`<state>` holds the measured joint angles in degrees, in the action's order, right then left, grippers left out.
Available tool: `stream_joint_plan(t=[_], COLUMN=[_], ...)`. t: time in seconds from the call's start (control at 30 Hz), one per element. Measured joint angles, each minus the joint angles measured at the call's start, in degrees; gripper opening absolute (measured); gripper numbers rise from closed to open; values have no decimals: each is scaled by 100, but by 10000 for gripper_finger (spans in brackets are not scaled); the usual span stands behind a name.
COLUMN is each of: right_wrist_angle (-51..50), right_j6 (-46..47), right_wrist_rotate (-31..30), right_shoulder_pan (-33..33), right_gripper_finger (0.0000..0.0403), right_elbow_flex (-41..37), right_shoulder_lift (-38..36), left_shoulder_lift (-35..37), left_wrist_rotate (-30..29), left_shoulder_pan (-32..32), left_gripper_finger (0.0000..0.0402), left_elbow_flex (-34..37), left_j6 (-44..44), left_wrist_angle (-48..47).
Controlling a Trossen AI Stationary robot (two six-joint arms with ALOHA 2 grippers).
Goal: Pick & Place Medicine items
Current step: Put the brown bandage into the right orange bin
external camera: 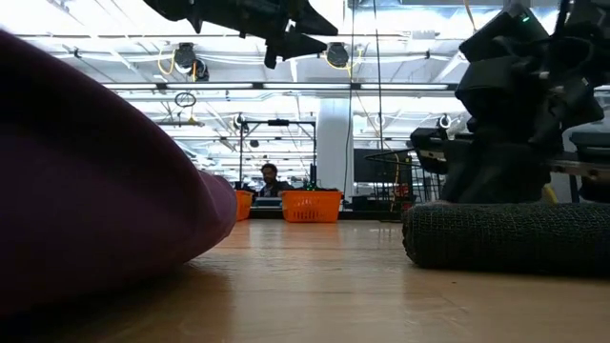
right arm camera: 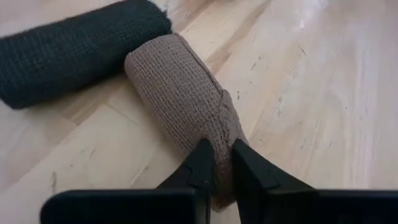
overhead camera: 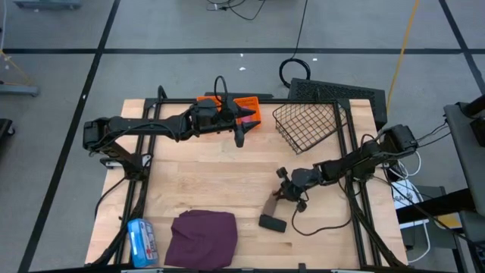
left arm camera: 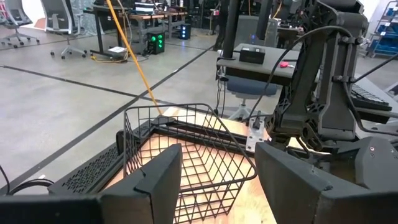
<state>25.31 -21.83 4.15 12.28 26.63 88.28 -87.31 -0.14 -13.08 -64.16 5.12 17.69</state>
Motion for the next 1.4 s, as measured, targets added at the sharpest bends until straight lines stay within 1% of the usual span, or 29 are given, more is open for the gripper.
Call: stream_joint_plan(t=[0.07,0.23,0.3,0.4,0.47,0.53,0.57,0.67,0.77,0.87,1.0,1.03,1.13,1.33,1.4], right_wrist_angle=[19,153,227,438,665,747,763,953,1073,1367,1746,1808,1820,1817,1832], right_j6=[18,-118,-334,-672,-871,-1113,-1232,-1370,-1421,-1746,-2177,-2226,-2259,-2261,-2259], right_wrist_rotate=[-333,-1661,-2328,-3423,-3863,-4087,-4167,-4172,-4162,-4162,-3951,-3855,-3837,-3816,-3605], right_shoulder_pan=[-85,-251,-272,-292,-285,-309,-333,-470,-638,-745,-744,-743,-730,-729,-731], right_gripper_finger=[25,25,25,25,25,24,24,24,24,24,23,23,23,23,21], right_elbow_flex=[-7,92,96,86,91,92,90,90,90,90,95,95,95,95,95], right_shoulder_lift=[-216,-1081,-1385,-1676,-1788,-1793,-1781,-1711,-1623,-1514,-1346,-1311,-1301,-1297,-1301], left_shoulder_lift=[0,0,0,-2,-2,-3,-4,-57,-277,-635,-1063,-1165,-1414,-1689,-1736], left_wrist_rotate=[0,3,63,304,418,546,673,1055,1119,1136,1569,1612,1647,1826,1829], left_shoulder_pan=[-2,-2,2,12,28,33,28,-7,8,62,83,83,71,15,-20], left_gripper_finger=[209,209,209,209,209,209,209,209,209,209,209,209,209,209,209], left_elbow_flex=[0,0,0,0,0,0,-27,-489,-1110,-1541,-1829,-1888,-1980,-1987,-1991], left_j6=[-18,193,293,268,262,241,174,79,218,246,252,253,259,435,489], left_wrist_angle=[0,-8,-113,-278,-381,-544,-695,-1802,-2983,-3582,-3568,-3580,-3515,-3371,-3374])
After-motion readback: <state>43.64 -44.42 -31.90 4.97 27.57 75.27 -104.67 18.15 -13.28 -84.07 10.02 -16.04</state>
